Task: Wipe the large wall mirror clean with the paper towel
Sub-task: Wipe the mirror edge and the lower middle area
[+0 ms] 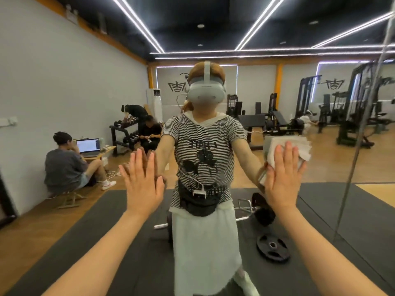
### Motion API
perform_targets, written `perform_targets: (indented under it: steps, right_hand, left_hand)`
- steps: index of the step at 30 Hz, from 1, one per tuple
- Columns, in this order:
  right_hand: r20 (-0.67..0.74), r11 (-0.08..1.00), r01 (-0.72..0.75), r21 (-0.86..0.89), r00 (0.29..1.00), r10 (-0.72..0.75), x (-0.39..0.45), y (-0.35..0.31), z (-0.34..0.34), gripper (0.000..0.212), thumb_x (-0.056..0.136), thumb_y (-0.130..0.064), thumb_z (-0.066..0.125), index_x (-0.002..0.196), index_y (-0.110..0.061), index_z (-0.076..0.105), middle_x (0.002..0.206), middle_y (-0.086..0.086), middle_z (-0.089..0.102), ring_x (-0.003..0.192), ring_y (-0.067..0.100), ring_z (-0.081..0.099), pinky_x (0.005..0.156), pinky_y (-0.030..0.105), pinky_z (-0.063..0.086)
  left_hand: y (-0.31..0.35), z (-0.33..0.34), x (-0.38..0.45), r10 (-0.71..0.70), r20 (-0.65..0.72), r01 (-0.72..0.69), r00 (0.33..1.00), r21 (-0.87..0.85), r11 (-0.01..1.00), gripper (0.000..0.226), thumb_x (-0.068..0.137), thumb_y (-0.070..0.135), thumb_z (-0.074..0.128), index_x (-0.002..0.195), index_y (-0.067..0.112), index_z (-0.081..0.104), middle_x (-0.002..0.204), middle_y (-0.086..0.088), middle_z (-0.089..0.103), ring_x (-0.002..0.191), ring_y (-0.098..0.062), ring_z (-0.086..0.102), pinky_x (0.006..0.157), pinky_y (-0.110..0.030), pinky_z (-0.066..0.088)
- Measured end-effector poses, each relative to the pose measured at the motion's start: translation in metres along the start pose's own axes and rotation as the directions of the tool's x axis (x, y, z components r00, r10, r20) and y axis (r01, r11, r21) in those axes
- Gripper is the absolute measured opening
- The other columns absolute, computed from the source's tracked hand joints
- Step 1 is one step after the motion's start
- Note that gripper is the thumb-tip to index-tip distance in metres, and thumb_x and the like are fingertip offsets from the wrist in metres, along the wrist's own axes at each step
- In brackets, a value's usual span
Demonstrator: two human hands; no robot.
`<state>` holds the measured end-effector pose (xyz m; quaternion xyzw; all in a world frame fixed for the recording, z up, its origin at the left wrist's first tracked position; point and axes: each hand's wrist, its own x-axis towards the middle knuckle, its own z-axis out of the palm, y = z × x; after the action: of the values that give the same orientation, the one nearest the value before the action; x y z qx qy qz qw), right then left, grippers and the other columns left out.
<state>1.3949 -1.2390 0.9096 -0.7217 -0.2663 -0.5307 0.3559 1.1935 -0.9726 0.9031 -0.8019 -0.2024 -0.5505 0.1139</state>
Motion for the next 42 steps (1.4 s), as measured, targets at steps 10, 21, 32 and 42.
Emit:
perform_targets:
  steps: [10, 21, 32, 42]
  right_hand:
    - [-0.129, 0.956, -0.290, 0.046, 0.947, 0.294, 0.000, -0.039, 0.022, 0.057, 0.097, -0.025, 0.027, 0.150, -0.005, 0.025, 0.156, 0.021, 0.021, 0.144, 0.034, 0.013, 0.116, 0.047, -0.004]
    - [0.081, 0.973, 0.207, -0.099, 0.976, -0.200, -0.028, -0.075, 0.033, 0.063, 0.089, -0.022, 0.036, 0.150, -0.019, 0.019, 0.153, 0.010, 0.021, 0.149, 0.015, -0.005, 0.116, 0.043, 0.000]
    - [-0.074, 0.854, -0.521, -0.004, 0.852, 0.519, -0.005, -0.087, 0.027, 0.063, 0.094, -0.008, 0.042, 0.152, -0.003, 0.018, 0.158, 0.022, 0.018, 0.146, 0.038, 0.013, 0.115, 0.064, 0.007]
    - [0.178, 0.944, 0.310, -0.111, 0.941, -0.288, -0.030, -0.103, 0.037, 0.066, 0.090, -0.025, 0.036, 0.152, -0.019, 0.013, 0.154, 0.008, 0.023, 0.150, 0.017, -0.006, 0.117, 0.045, 0.001]
  left_hand:
    - [-0.005, 0.016, -0.003, 0.060, -0.129, -0.056, 0.990, 0.039, 0.998, 0.077, 0.088, 0.032, 0.032, 0.156, 0.017, -0.002, 0.155, -0.019, 0.014, 0.149, -0.023, -0.010, 0.116, -0.053, -0.007]
    - [-0.006, 0.020, -0.004, 0.081, -0.155, -0.076, 0.985, 0.039, 0.996, 0.074, 0.089, 0.031, 0.031, 0.156, 0.017, 0.002, 0.154, -0.021, 0.016, 0.149, -0.022, -0.010, 0.117, -0.051, -0.005]
    - [-0.005, 0.021, -0.002, 0.071, -0.171, -0.064, 0.983, 0.049, 0.997, 0.072, 0.091, 0.033, 0.028, 0.156, 0.018, -0.001, 0.154, -0.021, 0.015, 0.149, -0.023, -0.010, 0.117, -0.053, -0.006]
    - [-0.010, 0.019, -0.005, 0.084, -0.143, -0.077, 0.986, 0.050, 0.996, 0.075, 0.089, 0.034, 0.030, 0.156, 0.016, 0.001, 0.155, -0.020, 0.013, 0.149, -0.024, -0.009, 0.115, -0.055, 0.000]
